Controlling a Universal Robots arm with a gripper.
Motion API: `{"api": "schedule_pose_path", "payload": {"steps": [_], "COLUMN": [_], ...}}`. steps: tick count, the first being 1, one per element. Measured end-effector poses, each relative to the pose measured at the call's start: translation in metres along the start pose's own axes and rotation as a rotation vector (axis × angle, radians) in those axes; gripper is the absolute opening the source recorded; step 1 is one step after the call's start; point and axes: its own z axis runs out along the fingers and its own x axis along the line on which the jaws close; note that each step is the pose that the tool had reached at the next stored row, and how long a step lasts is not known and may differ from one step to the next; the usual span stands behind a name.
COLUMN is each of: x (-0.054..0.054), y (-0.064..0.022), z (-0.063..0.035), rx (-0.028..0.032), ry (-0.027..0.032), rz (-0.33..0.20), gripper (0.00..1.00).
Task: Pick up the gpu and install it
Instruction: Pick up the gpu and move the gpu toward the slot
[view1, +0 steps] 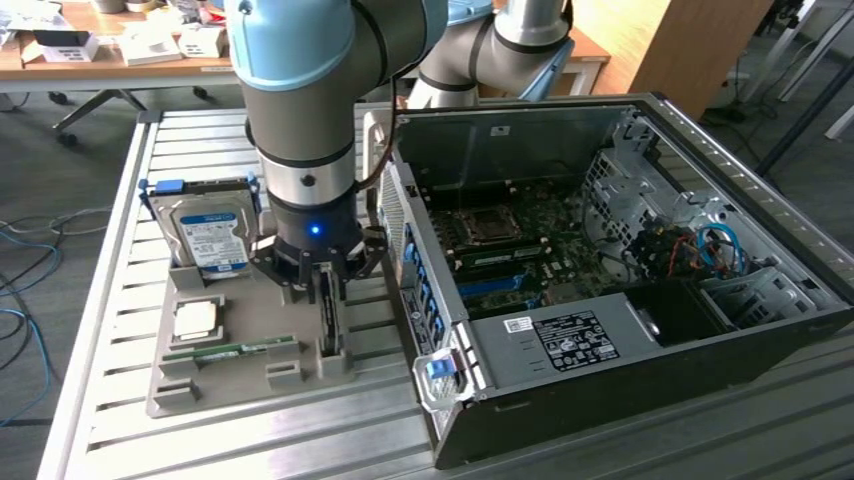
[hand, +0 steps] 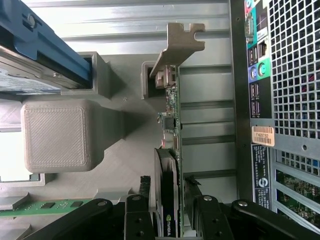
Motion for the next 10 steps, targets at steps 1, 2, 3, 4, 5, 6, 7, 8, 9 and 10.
{"api": "schedule_pose_path", "payload": {"steps": [1,2,3,4,5,6,7,8,9,10], "x": [0.0000,-0.0002,-0.0002,-0.0003,-0.0003,-0.0003,-0.0003,-0.0003,-0.0003,-0.0003], "y": [0.0000,0.0000,0.0000,0.0000,0.0000,0.0000,0.0000,0.0000,0.0000,0.0000], "z": [0.0001,0.0006,0.0009,0.0009,0.0009,0.0010,0.0010,0.0009,0.0010,0.0010], "rx": [0.0001,-0.0001,0.0000,0.0000,-0.0001,-0.0001,-0.0001,0.0000,-0.0001,-0.0001], "ry": [0.0001,-0.0001,-0.0001,-0.0001,-0.0001,-0.0001,-0.0001,-0.0001,-0.0002,-0.0001], "rz": [0.000,0.000,0.000,0.000,0.000,0.000,0.000,0.000,0.000,0.000], "gripper": [0.40,0.40,0.40,0.40,0.40,0.40,0.40,0.40,0.40,0.40]}}
